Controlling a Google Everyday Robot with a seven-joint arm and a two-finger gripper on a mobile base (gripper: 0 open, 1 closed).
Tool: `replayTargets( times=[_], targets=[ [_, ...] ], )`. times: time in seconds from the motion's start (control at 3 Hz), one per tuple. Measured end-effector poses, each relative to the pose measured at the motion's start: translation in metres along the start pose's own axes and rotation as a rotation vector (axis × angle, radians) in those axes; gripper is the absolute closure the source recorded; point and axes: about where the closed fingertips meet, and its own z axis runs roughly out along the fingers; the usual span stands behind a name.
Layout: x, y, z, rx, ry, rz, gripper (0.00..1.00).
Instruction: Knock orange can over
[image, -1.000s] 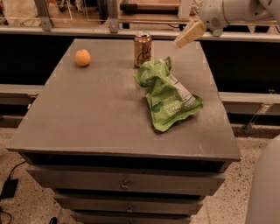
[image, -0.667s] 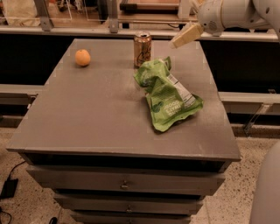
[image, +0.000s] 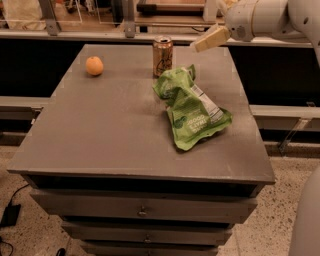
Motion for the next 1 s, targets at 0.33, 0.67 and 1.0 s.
replayTargets(
  times=[0.33, 0.67, 1.0],
  targets=[
    [-0.003, -0.005, 0.008, 0.041, -0.126, 0.1, 0.0],
    [0.002, -0.01, 0.019, 0.082, -0.213, 0.184, 0.0],
    [0.007, -0.012, 0.026, 0.097, -0.228, 0.213, 0.0]
  ],
)
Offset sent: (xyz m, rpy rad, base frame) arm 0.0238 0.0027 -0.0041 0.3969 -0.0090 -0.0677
